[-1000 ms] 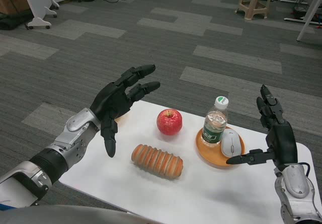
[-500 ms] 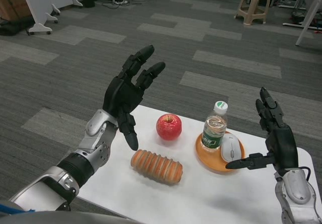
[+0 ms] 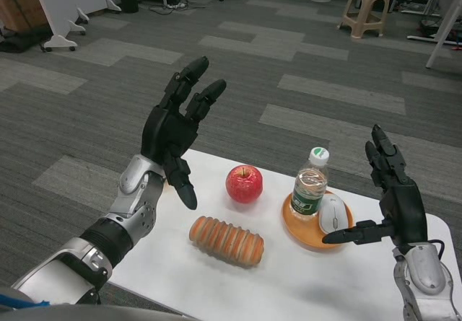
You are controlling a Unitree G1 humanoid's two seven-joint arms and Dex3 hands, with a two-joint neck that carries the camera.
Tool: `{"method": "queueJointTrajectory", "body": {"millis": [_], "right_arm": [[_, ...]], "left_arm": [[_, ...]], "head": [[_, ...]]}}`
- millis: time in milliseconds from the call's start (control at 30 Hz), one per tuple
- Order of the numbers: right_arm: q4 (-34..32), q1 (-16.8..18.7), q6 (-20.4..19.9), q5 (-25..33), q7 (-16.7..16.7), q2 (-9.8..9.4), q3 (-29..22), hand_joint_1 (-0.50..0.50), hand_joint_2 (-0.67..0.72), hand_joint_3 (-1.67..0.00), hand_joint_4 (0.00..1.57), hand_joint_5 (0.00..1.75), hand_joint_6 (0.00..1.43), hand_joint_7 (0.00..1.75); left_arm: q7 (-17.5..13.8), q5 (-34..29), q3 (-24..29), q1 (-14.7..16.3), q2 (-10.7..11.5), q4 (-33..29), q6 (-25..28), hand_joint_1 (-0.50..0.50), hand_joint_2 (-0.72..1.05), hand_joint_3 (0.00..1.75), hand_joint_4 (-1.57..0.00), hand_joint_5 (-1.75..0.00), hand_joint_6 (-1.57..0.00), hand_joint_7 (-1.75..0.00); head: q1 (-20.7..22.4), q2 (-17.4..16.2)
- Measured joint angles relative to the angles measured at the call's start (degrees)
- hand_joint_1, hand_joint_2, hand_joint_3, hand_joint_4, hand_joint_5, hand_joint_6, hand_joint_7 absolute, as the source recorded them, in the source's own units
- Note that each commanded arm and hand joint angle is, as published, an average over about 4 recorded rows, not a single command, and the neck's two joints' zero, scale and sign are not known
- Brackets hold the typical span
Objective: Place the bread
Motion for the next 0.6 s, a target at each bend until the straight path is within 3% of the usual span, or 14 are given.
{"method": "queueJointTrajectory", "body": {"millis": [133, 600], "right_arm": [[-0.28, 0.0, 0.0, 0.0, 0.0, 0.0, 0.0, -0.25, 0.03, 0.0, 0.0, 0.0, 0.0, 0.0], [-0.35, 0.0, 0.0, 0.0, 0.0, 0.81, 0.01, -0.25, 0.05, 0.0, 0.0, 0.0, 0.0, 0.0]], "left_arm": [[0.02, 0.25, 0.0, -0.46, 0.26, 0.44, -0.02, -0.01, -0.72, 0.09, 0.0, -0.51, 0.0, -0.42], [0.38, 1.17, 0.0, -1.83, 0.35, 2.32, -0.02, -0.01, -0.72, 0.09, 0.0, -0.51, 0.0, -0.42]], "head": [[0.03, 0.05], [-0.94, 1.57]]}}
